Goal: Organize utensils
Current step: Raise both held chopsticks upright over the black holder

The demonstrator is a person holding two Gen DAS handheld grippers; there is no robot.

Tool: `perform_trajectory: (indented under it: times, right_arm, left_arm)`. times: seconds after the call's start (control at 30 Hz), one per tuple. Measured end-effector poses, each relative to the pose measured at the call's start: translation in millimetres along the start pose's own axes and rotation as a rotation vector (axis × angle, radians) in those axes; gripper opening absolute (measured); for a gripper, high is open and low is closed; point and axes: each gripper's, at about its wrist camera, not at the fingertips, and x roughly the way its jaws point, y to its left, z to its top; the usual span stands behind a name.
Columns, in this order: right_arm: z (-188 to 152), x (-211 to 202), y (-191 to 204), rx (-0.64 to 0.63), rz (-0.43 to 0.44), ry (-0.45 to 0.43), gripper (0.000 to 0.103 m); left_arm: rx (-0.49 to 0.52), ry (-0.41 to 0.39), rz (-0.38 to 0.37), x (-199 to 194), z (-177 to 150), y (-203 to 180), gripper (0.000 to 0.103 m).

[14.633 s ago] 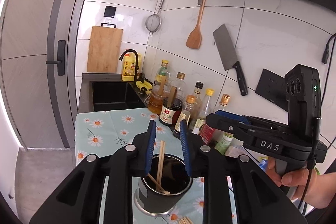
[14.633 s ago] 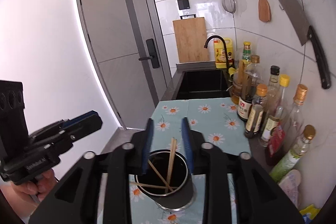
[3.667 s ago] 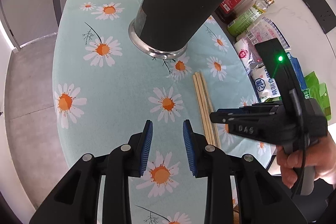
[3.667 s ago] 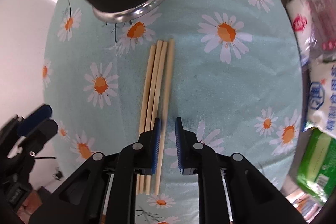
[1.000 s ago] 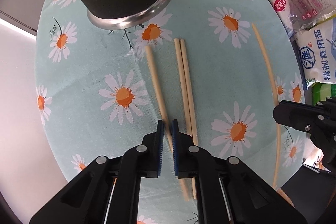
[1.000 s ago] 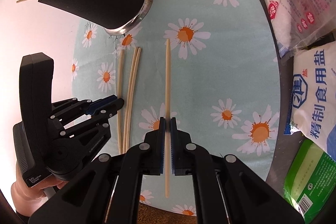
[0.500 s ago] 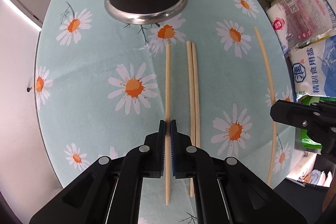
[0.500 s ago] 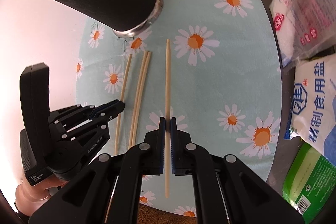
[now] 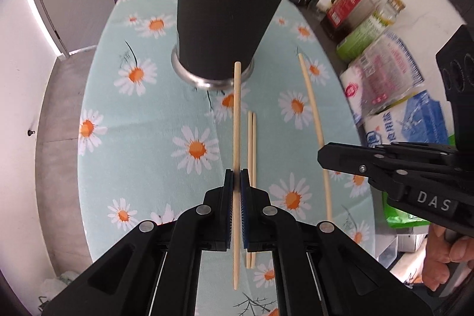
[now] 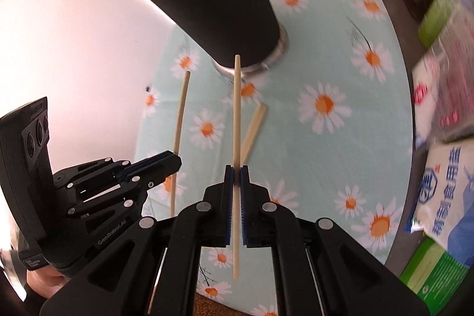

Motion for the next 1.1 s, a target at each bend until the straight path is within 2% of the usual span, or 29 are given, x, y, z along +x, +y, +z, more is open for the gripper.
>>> perform_trajectory:
  times: [0.13,0.33,0.5,0.7,0.97,1.1]
  right_arm:
    - [7,-12,-3,0.006,0.057,-0.042,0.006]
    - [22,-41,5,-0.041,0.117,-0.155,0.006]
    - [40,-69,13,-0.095,0.118,-0.311,0.006]
    - [69,-91,18,-0.151,0.118,-0.451,0.006]
    - [104,-115,26,-0.203,0.131,-0.604,0.006]
    - [119,-119,27,-0.19,0.145,-0.635,0.006]
  left_arm:
    - [-0.014,-0.071,-0.017,-17,7,2,0.004]
    - [-0.02,-0.164,-0.047,-40,20,-2,0.004]
    - [0.003,-0.241,-0.046,-56,41,-5,0.004]
    - [0.035,-0.36,-0.068,-80,72,-7,0.004]
    - [0.053,-0.519,-0.102,-104,110,-9,0.004]
    - [0.068,-0.617,-0.152,-112,125,-10,0.004]
